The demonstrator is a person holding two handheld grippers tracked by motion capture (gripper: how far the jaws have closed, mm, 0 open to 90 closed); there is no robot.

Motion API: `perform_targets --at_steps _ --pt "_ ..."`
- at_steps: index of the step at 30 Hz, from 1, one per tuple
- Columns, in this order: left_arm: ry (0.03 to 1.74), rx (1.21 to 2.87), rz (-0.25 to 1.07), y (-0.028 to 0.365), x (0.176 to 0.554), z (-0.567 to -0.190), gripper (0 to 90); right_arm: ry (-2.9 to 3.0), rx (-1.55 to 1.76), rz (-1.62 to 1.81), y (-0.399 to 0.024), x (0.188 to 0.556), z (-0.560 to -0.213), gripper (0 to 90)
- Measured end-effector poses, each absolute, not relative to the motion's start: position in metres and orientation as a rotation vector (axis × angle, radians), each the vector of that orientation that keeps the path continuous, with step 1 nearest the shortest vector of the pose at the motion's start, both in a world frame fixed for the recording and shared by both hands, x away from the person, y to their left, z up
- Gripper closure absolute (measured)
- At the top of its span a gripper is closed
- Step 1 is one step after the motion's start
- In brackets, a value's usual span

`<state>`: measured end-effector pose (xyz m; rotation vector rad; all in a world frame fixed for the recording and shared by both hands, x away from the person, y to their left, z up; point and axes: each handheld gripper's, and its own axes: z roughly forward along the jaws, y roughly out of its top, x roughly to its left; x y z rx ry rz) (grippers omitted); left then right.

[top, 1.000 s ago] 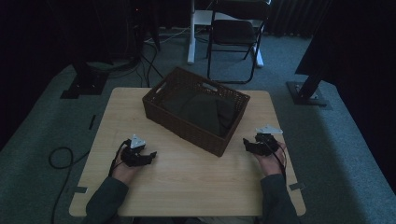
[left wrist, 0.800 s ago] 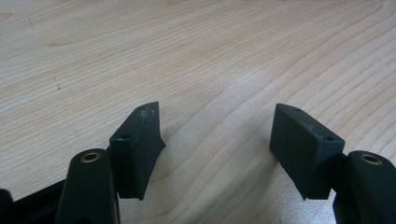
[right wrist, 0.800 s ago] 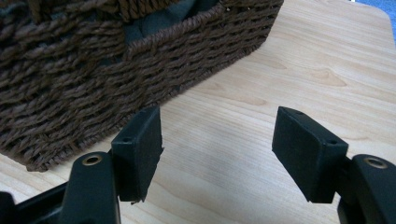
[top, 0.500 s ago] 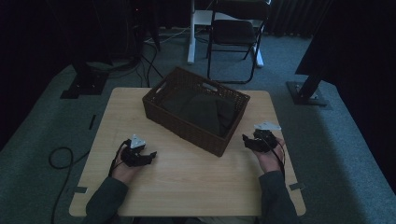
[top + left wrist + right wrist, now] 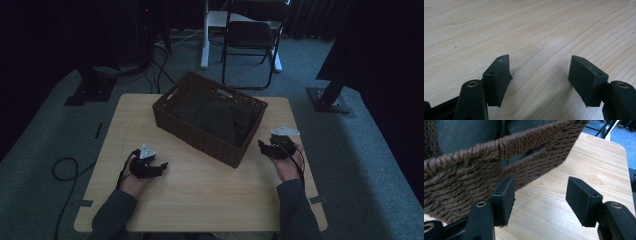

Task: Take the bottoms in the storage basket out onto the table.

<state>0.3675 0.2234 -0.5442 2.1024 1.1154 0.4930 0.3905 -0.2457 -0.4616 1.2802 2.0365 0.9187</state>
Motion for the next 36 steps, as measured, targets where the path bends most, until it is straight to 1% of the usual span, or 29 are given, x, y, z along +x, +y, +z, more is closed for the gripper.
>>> perform_targets --at_steps 3,17,24,36 --pt "1.115 2.103 0.493 0.223 0.367 -0.544 34.3 2.037 1.271 0.914 -0.244 0.391 -0.459 40.5" --pt "1.117 2.102 0.492 0.223 0.367 -0.544 34.4 2.046 1.237 0.939 -0.239 0.396 -0.445 50.5" --pt "1.116 2.102 0.493 0.223 0.367 -0.544 34.4 2.040 1.231 0.951 -0.239 0.399 -0.439 50.9" --pt "1.115 2.105 0.493 0.224 0.368 -0.544 34.4 2.026 1.221 0.964 -0.234 0.405 -0.429 48.0"
